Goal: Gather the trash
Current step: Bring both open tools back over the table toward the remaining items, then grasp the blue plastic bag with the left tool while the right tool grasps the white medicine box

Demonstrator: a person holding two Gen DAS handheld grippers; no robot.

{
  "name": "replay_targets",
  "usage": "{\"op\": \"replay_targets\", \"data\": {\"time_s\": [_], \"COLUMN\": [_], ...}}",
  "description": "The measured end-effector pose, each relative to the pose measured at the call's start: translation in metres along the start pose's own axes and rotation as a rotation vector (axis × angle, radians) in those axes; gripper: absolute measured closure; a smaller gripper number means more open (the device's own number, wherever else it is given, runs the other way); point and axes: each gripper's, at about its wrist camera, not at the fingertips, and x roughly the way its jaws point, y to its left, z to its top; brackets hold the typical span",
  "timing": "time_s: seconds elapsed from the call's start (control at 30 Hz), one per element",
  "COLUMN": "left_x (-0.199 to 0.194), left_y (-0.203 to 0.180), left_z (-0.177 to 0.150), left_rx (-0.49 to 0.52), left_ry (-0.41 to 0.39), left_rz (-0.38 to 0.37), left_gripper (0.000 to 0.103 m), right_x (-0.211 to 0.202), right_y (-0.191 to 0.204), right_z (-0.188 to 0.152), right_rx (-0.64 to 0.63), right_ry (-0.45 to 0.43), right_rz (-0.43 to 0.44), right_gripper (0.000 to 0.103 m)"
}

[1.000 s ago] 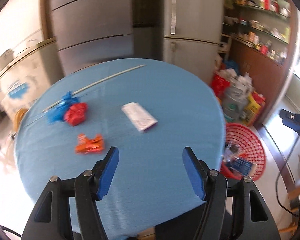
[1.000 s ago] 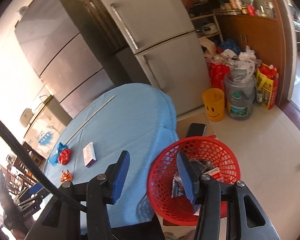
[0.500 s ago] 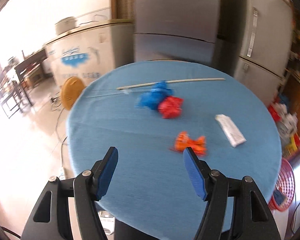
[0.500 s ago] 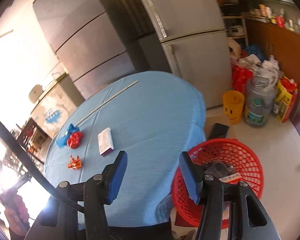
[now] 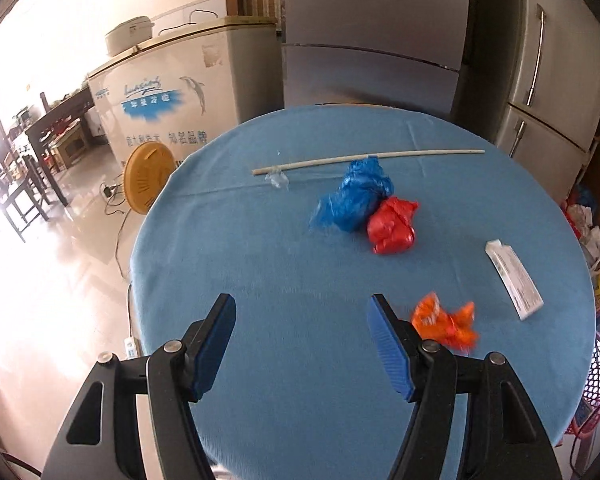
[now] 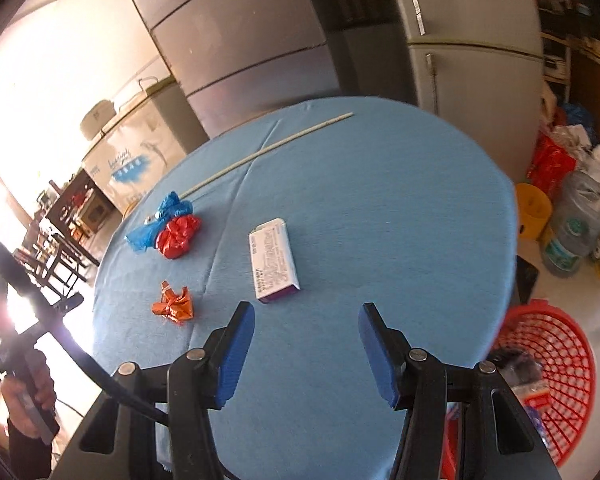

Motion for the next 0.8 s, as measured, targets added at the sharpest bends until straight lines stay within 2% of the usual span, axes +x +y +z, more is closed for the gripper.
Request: {"op": "replay_targets", "data": {"time_s": [0.37, 0.67, 0.73, 0.8], "left_x": [0.059, 0.120, 0.136, 0.149], "left_y": [-0.012, -0.024, -0.026, -0.027], "left_z": [0.049, 0.083, 0.087, 0.088], "left_rx": [0.085, 0.127, 0.130, 0.126], "left_ry": [0.031, 0.101, 0.125, 0.161], "left_rz": [-0.053, -0.163, -0.182, -0.206], "left_gripper": [0.034, 0.035, 0.046, 0.070], "right_x": [0.085, 0.140, 0.145, 0.151], "right_y": [0.033, 0.062, 0.066, 0.069], "right_z": [0.030, 0.044, 0.045, 0.045], "right_rx": [-0.060, -0.197, -0.213, -0.225], "right_ry": [0.101, 0.189, 0.198, 0.204], "right_rz": [-0.001, -0.058, -0.066, -0.077], "right_gripper": [0.045, 0.045, 0.045, 0.045]}}
